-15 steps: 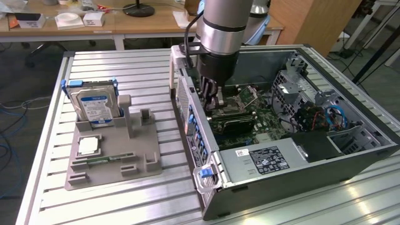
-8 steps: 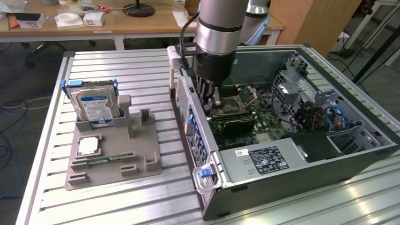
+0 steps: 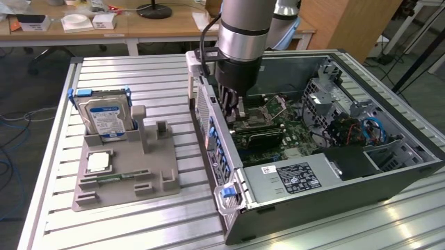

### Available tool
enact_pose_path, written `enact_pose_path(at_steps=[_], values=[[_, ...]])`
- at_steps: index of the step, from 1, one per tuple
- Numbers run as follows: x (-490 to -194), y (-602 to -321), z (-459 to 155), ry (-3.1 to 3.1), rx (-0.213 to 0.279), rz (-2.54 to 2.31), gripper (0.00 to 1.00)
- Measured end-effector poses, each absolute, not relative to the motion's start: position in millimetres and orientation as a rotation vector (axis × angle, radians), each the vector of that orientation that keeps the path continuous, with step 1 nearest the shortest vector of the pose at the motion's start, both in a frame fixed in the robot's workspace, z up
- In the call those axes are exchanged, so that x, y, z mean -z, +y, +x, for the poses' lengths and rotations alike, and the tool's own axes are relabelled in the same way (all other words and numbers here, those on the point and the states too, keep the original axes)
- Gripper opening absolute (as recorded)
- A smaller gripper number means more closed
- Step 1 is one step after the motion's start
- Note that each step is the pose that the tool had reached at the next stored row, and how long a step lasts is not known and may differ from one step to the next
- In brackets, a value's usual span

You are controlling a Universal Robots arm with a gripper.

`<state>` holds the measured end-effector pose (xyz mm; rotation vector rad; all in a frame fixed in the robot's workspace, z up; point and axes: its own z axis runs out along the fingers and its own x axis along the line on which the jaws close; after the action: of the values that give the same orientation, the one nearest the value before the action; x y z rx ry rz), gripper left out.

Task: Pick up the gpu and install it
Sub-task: 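Press down on the gpu until it lock into place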

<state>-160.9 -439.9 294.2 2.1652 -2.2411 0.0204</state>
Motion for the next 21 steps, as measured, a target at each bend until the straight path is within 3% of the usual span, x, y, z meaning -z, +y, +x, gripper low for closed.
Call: enact_pose_path(at_steps=[21], values=[[-297.1, -444.2, -160.8, -2.246, -0.012, 2.170, 0.11]])
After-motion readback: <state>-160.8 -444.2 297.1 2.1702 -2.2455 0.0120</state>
